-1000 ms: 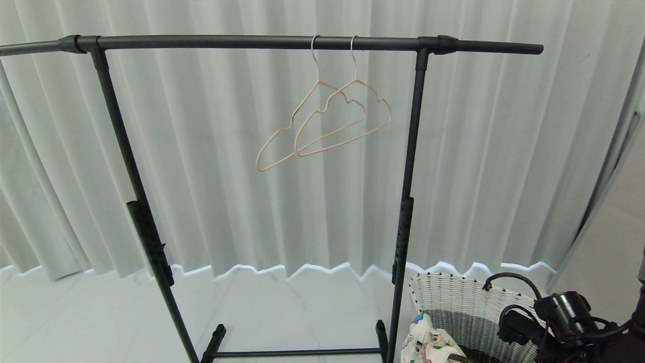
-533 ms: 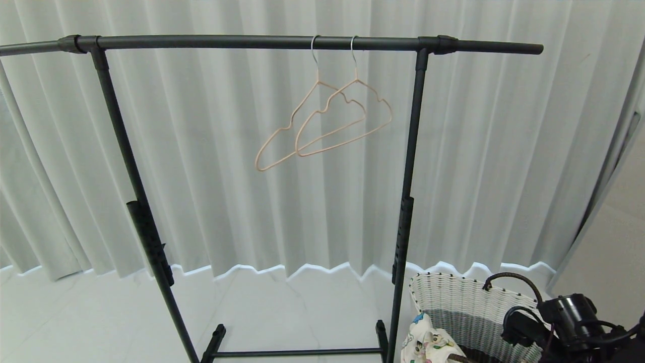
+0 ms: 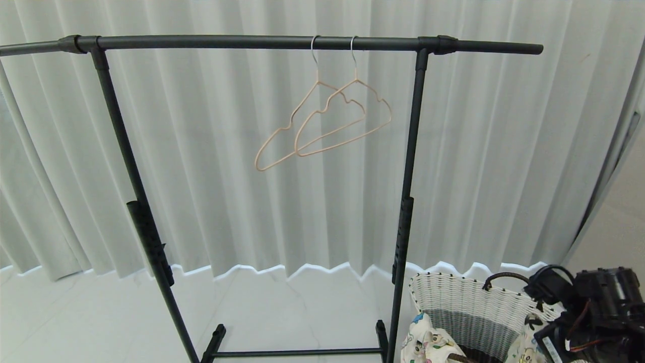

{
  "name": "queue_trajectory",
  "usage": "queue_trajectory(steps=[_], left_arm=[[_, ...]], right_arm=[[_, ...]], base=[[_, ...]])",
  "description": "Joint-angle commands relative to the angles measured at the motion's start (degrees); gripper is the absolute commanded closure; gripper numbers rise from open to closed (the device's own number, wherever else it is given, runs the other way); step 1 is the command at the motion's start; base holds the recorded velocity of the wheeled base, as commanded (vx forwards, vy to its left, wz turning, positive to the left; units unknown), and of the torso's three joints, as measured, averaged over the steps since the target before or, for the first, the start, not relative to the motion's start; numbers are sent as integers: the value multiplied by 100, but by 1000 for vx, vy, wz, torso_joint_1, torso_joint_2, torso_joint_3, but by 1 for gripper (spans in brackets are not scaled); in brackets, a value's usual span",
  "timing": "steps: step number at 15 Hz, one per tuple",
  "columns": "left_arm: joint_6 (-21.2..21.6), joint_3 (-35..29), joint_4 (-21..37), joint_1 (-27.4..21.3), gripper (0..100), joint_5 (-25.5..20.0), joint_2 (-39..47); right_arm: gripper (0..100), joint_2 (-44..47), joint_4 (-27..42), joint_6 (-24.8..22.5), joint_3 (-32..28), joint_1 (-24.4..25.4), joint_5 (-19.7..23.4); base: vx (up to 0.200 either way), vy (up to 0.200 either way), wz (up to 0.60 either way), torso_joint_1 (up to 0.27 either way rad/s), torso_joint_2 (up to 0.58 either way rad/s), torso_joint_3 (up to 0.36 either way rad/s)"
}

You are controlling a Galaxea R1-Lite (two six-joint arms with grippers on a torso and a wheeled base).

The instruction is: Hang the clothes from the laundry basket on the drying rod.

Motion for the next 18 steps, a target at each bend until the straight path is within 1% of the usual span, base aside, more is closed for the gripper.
queue_trajectory(steps=[1, 2, 4, 5, 6, 8, 9, 14, 17, 18], left_arm=[[4, 2, 0, 0, 0, 6, 0], [-5, 2, 0, 0, 0, -2, 0], [-22, -6, 0, 0, 0, 6, 0], [-31, 2, 0, 0, 0, 6, 0], [-22, 2, 0, 0, 0, 6, 0], [-22, 2, 0, 0, 0, 6, 0], [-31, 2, 0, 0, 0, 6, 0], [-40, 2, 0, 0, 0, 6, 0], [-22, 2, 0, 0, 0, 6, 0], [-22, 2, 0, 0, 0, 6, 0]], right_arm=[[100, -1200, 375, 62, -690, 5, -80], [100, -1428, 665, 62, -918, 5, -116], [100, -2210, 1966, 62, -1841, 32, -116], [100, -2448, 2414, 62, -2149, 67, -116], [100, -2667, 2792, 62, -2421, 111, -116], [100, -3019, 3293, 62, -2764, 234, -116], [100, -3221, 3522, 62, -2896, 295, -116], [100, -3660, 3803, 45, -2940, 568, -142], [100, -3687, 3820, 45, -2949, 735, -151], [100, -3687, 3820, 45, -2957, 770, -151]], base=[[0, 0, 0, 0, 0, 0], [0, 0, 0, 0, 0, 0], [0, 0, 0, 0, 0, 0], [0, 0, 0, 0, 0, 0], [0, 0, 0, 0, 0, 0], [0, 0, 0, 0, 0, 0], [-200, 0, 0, 7, 2, 12], [-200, 0, 0, 5, 3, 1], [-200, 0, 0, -1, 2, -1], [0, 0, 0, 0, 0, 0]])
